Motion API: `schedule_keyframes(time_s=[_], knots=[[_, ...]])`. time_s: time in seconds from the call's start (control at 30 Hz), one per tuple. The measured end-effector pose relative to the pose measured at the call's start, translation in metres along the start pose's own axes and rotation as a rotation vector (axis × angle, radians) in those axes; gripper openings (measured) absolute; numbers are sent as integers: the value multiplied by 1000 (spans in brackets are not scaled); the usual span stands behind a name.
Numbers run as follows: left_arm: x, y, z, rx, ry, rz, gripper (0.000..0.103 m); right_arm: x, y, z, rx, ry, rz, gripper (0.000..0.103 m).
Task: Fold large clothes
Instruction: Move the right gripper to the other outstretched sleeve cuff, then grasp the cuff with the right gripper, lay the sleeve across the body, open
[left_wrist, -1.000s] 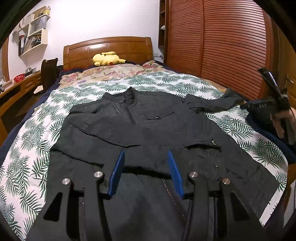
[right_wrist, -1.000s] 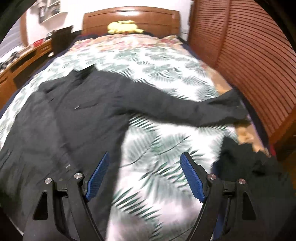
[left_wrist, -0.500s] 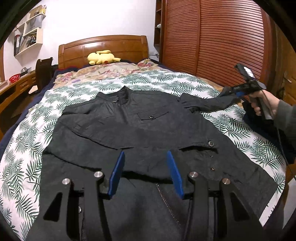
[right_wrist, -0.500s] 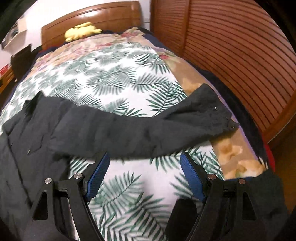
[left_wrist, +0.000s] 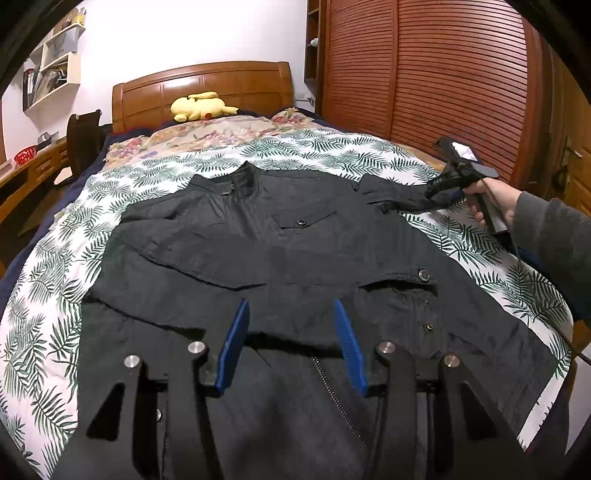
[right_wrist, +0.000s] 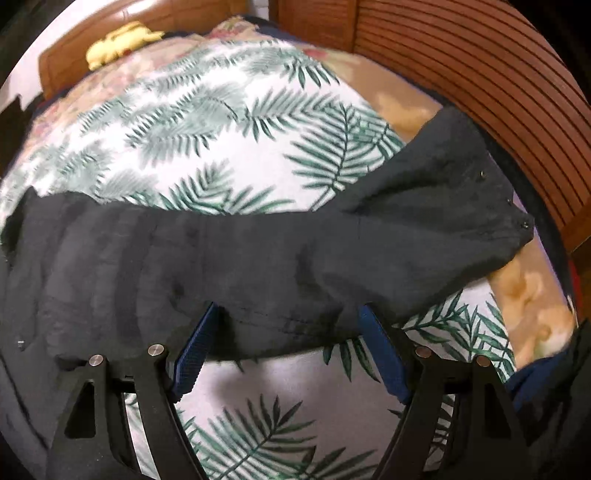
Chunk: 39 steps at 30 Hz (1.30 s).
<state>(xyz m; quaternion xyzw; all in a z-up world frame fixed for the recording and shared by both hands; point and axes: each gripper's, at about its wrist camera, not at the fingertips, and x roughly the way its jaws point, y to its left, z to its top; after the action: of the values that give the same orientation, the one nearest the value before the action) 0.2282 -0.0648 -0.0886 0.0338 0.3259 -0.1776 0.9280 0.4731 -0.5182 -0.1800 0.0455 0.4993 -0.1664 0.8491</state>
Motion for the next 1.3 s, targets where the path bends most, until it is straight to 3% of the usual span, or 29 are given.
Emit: schedule_keyframes(time_s=[0.3, 0.43, 0.63, 0.7, 0.93, 1.1, 1.3], knots=[[0, 2, 1, -8, 8, -17, 47, 13, -5, -5, 48, 24, -15, 82], [0, 3, 1, -10, 7, -14, 47, 13, -1, -11, 34, 19, 25, 77], [-2, 2, 2, -6, 5, -14, 47, 9, 8, -17, 14, -1, 95, 40], [-3, 1, 1, -2, 4, -11, 47, 3, 14, -19, -8, -11, 142, 11], [-8, 2, 2, -2, -12, -5, 47, -33, 49, -22, -118, -113, 147, 9], [-15, 3, 2, -1, -30, -3, 47, -89, 61, -17, -157, -234, 192, 9], [-24, 7, 4, -8, -55, 1, 47, -158, 104, -7, -253, -364, 249, 9]])
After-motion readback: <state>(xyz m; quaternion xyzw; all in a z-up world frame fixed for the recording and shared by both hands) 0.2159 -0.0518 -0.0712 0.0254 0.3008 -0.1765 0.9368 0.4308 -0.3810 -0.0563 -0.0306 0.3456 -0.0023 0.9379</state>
